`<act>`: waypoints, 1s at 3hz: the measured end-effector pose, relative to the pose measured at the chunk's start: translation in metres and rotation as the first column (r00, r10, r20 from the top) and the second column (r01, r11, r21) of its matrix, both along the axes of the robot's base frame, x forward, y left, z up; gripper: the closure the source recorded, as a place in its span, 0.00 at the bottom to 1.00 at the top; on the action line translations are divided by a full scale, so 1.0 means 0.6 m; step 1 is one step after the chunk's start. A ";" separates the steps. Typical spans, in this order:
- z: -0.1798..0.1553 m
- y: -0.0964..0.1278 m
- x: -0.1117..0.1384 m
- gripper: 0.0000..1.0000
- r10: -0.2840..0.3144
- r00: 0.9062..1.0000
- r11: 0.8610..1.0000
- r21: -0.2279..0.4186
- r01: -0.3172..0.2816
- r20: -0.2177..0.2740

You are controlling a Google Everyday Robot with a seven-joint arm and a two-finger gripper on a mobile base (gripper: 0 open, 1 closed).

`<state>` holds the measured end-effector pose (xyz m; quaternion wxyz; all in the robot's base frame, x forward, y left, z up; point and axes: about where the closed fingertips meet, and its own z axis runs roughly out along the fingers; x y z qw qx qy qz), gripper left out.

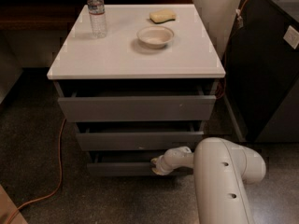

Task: Open bottom drawer

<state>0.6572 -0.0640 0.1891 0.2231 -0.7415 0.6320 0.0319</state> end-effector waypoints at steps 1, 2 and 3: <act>0.000 0.000 0.000 1.00 0.000 1.000 1.000 0.000 0.000 0.000; 0.000 0.000 0.000 1.00 0.000 1.000 1.000 0.000 0.000 0.000; 0.000 0.000 0.000 1.00 0.000 1.000 1.000 0.000 0.000 0.000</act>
Offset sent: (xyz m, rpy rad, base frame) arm -0.1385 0.0307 -0.0034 -0.0437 0.2115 0.1202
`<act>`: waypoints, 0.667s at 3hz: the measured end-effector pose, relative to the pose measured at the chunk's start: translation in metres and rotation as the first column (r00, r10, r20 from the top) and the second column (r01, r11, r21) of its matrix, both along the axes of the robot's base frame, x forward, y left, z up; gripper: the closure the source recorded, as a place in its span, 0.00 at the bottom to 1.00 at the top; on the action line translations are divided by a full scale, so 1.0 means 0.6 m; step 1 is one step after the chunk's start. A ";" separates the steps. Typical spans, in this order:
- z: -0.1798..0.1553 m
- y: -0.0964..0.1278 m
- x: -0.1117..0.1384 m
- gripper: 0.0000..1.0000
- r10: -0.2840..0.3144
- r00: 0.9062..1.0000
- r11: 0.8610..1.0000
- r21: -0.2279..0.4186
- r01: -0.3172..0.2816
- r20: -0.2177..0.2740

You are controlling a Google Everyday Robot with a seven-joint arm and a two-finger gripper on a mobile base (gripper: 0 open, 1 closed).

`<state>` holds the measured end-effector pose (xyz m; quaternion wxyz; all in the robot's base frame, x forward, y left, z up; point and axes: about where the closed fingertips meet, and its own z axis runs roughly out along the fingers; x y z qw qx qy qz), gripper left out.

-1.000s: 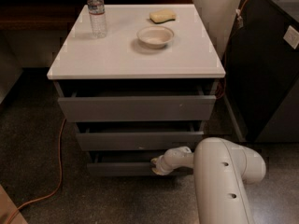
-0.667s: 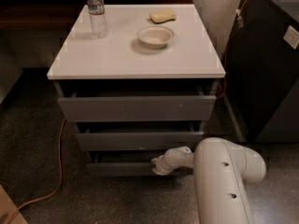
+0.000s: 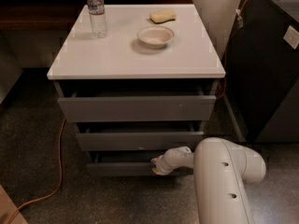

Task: Open bottom drawer

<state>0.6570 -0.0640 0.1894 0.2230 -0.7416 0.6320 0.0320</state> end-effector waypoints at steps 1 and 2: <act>0.000 0.000 0.000 1.00 0.000 1.000 1.000 0.000 0.000 0.000; 0.000 0.000 0.000 1.00 0.000 1.000 1.000 0.000 0.000 0.000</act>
Offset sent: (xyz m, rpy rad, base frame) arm -0.1958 0.0386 0.0179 0.0150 0.2906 0.0281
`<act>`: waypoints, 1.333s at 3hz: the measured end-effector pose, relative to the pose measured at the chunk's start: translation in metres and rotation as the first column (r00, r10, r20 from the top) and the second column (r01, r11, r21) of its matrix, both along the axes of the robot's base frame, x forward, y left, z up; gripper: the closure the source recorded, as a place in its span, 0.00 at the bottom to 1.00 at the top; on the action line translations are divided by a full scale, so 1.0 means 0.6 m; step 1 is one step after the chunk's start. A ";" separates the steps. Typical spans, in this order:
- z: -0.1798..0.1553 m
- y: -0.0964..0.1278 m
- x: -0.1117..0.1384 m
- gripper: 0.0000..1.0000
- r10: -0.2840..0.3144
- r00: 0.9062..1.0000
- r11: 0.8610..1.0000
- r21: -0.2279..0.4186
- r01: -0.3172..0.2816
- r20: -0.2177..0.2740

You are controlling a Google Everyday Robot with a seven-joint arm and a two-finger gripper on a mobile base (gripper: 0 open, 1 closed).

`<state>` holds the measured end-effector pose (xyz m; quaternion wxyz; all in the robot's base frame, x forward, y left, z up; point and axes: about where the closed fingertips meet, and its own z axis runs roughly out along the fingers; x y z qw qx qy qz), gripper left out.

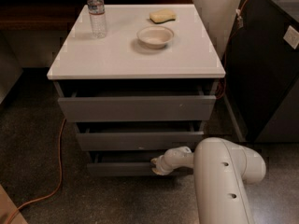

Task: Open bottom drawer

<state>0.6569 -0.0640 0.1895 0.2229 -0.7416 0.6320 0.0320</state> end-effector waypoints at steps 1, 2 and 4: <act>0.000 0.000 0.000 1.00 0.000 1.000 1.000 0.000 0.000 0.000; 0.000 0.000 0.000 0.97 0.000 1.000 1.000 0.000 0.000 0.000; 0.000 0.000 0.000 0.44 0.000 1.000 1.000 0.000 0.000 0.000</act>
Offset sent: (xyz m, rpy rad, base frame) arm -0.1999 0.0460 0.0189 0.0089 0.2902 0.0272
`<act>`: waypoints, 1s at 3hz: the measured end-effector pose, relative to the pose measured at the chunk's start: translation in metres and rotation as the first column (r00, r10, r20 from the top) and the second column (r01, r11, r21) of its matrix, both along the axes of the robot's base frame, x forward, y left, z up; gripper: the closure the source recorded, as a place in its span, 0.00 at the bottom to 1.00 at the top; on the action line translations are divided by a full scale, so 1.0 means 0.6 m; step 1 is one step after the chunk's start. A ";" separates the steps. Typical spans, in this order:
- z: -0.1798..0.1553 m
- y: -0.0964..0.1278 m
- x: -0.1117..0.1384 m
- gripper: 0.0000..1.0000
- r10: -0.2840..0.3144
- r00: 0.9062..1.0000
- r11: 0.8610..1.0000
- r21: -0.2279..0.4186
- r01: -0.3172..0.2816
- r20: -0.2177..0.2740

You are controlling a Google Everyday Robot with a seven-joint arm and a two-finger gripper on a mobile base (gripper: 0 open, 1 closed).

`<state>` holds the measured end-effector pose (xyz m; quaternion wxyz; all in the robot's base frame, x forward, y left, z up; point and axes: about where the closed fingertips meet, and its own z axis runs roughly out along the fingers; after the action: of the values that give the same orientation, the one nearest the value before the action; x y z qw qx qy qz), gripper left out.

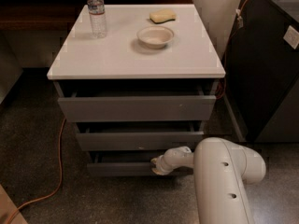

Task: Open bottom drawer

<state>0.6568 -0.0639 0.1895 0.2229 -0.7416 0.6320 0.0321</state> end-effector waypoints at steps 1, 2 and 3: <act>0.000 0.000 0.000 0.22 0.000 1.000 1.000 0.000 0.000 0.000; 0.001 0.000 0.000 0.01 0.000 1.000 1.000 0.000 0.000 0.000; 0.006 0.005 -0.021 0.00 0.001 1.000 1.000 -0.004 -0.001 -0.015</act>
Offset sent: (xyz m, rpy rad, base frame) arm -0.1809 0.0349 0.0386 -0.0451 0.2000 -0.0263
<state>0.6444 -0.0612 0.1931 0.2167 -0.7422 0.6331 0.0364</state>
